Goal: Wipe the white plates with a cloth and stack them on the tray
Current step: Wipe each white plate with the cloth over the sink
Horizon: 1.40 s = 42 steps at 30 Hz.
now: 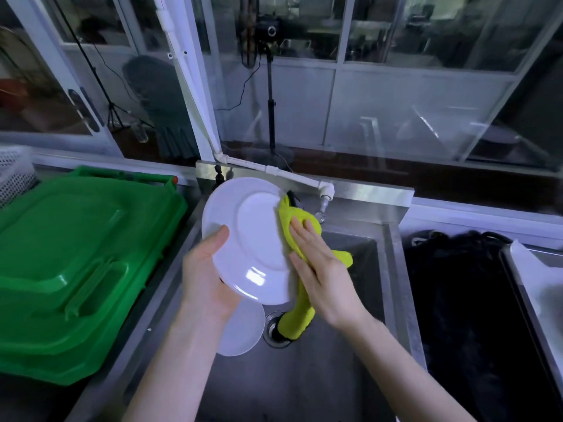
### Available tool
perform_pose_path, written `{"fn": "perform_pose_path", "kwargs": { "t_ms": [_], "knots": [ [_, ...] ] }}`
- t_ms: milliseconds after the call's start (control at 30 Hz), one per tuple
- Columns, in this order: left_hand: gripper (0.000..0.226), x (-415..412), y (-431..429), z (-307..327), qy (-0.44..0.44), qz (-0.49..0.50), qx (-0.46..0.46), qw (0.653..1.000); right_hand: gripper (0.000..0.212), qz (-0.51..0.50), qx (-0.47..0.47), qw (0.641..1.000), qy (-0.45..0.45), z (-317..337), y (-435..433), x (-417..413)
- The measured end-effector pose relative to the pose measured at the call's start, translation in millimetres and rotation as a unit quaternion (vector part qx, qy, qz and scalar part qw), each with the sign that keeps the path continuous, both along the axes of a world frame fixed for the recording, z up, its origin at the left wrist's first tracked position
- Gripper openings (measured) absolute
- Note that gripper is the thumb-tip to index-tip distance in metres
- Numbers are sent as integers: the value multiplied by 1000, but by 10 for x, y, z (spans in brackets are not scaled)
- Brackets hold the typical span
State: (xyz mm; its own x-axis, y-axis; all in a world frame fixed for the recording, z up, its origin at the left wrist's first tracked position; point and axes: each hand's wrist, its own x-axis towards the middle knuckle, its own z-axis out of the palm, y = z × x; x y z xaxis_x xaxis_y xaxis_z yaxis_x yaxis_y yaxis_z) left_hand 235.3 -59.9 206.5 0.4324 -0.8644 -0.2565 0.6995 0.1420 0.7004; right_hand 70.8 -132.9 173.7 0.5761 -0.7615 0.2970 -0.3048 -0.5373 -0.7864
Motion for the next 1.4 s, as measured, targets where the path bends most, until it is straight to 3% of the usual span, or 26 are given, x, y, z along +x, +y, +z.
{"fn": "perform_pose_path", "kwargs": {
  "t_ms": [167,267,367,467,567,667,800,900,967,1033,1200,1267,1300,1400],
  "knots": [
    [41,-61,-58,-43,4,-16,41,999,45,98,25,993,-54,27,399,152],
    [36,-111,-66,-74,5,-42,34,999,45,58,50,994,-72,235,211,302],
    [48,-113,-75,-73,14,-38,32,999,45,7,37,998,-48,268,39,256],
    [47,-65,-86,-46,18,-6,21,1000,42,33,6,999,-34,48,114,12],
    [28,10,-103,-30,-13,29,28,999,36,22,103,990,-94,-169,191,-284],
    [39,11,-111,-4,-25,25,44,998,23,-119,205,952,-193,-170,10,-417],
    [42,-33,-146,39,-28,33,44,998,29,-182,106,964,-164,-80,-86,-560],
    [41,-48,-198,65,-27,48,41,998,43,-138,-36,990,-21,-121,29,-645],
    [37,-73,-228,87,-46,46,17,998,62,-110,-145,980,82,-125,109,-615],
    [33,-126,-244,110,-58,32,-2,998,68,-132,-207,961,125,-67,147,-541],
    [34,-306,-302,177,2,36,54,998,43,-173,-315,931,62,109,67,-565],
    [23,-380,-329,234,19,36,63,997,37,-182,-324,928,36,217,28,-637],
    [28,-411,-340,252,17,33,70,997,35,-187,-311,931,28,280,10,-672],
    [60,-480,-348,265,-107,5,108,988,11,-206,-209,956,5,410,-79,-808]
  ]
}}
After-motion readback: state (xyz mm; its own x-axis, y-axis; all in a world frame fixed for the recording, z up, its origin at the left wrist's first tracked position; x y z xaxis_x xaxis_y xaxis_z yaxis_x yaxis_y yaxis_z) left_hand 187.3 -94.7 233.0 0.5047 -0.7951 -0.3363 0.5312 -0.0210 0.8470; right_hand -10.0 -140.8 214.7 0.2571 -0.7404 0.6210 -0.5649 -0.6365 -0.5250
